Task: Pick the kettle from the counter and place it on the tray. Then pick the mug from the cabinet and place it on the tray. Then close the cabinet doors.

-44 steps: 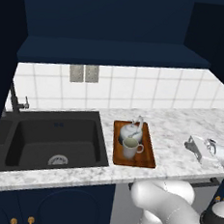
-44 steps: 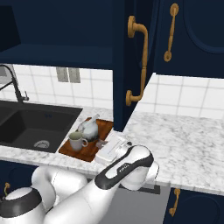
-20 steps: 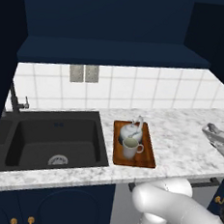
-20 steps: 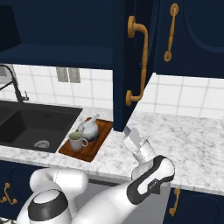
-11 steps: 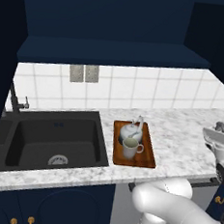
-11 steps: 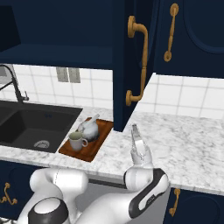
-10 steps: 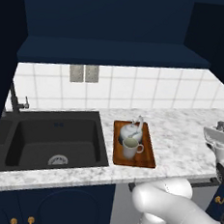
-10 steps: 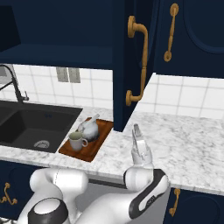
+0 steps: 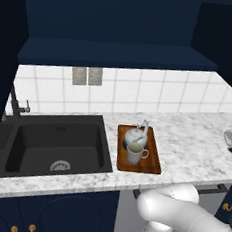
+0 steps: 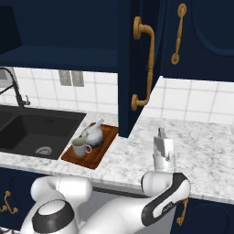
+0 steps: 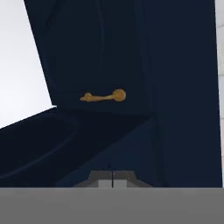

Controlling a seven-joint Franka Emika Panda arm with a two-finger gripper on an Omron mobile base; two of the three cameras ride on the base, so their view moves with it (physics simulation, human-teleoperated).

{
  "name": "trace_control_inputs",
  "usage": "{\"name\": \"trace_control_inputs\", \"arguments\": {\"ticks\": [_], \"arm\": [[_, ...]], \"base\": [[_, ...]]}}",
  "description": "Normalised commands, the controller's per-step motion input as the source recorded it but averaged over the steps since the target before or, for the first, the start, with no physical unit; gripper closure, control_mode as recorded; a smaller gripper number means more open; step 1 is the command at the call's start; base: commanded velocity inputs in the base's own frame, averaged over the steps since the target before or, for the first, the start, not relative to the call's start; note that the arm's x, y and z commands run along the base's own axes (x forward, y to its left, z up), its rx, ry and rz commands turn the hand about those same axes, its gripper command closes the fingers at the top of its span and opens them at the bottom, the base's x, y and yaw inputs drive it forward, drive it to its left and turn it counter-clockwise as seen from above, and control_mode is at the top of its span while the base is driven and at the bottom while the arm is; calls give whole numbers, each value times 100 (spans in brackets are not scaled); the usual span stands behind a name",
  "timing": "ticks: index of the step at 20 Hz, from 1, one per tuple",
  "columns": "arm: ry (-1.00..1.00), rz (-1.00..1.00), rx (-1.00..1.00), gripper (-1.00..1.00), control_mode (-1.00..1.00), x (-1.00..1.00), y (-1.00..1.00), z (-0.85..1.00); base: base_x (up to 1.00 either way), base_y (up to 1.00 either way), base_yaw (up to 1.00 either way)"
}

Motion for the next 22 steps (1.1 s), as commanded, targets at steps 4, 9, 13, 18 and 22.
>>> {"name": "trace_control_inputs", "arguments": {"ticks": [4,9,13,18,22], "arm": [[15,0,4,100,-100,14,-64,18],[2,2,8,100,-100,17,-28,48],[-3,3,0,100,-100,0,52,82],[-8,8,-6,100,-100,0,87,92],[-20,9,-6,100,-100,-11,92,100]], "base": [[0,0,0],[0,0,0],[0,0,0],[0,0,0],[0,0,0]]}}
